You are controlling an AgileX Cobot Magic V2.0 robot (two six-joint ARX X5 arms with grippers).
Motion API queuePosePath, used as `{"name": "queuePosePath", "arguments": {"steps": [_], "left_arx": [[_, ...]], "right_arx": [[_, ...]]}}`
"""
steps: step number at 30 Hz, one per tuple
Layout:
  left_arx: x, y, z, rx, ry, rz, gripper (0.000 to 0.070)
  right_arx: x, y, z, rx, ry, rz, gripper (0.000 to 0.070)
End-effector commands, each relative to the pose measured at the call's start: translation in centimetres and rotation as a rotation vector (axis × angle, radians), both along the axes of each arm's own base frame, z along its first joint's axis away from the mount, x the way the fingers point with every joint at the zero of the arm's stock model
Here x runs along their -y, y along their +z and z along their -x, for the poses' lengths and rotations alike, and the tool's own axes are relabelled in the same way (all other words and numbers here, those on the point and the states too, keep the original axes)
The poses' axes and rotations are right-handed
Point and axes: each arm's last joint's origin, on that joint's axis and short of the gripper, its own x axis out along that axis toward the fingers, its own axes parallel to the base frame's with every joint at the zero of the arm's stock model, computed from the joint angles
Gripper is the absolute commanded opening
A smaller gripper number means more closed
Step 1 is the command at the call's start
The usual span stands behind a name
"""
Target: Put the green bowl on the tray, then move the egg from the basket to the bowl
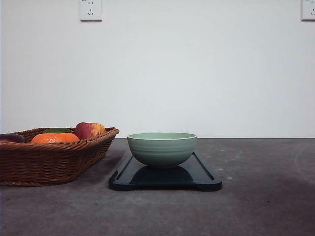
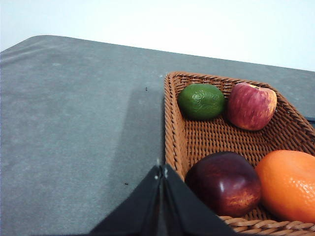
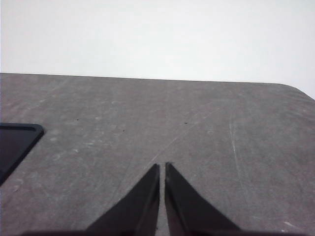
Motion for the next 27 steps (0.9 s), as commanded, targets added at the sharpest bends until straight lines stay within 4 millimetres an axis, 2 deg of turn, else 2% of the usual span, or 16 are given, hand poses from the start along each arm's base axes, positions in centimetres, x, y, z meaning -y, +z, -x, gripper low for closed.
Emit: {"name": "queuePosePath", "arguments": {"steps": [1, 27], "left_arx": [[-0.02, -0.63, -0.09, -0.018, 0.002, -0.006, 0.0], [-0.02, -0.63, -0.09, -0.018, 0.002, -0.005, 0.0]], "right_arx": [[0.01, -0.05, -0.04, 0.006, -0.002, -0.017, 0.001], [0.01, -0.05, -0.04, 0.006, -0.002, -0.017, 0.001]]}}
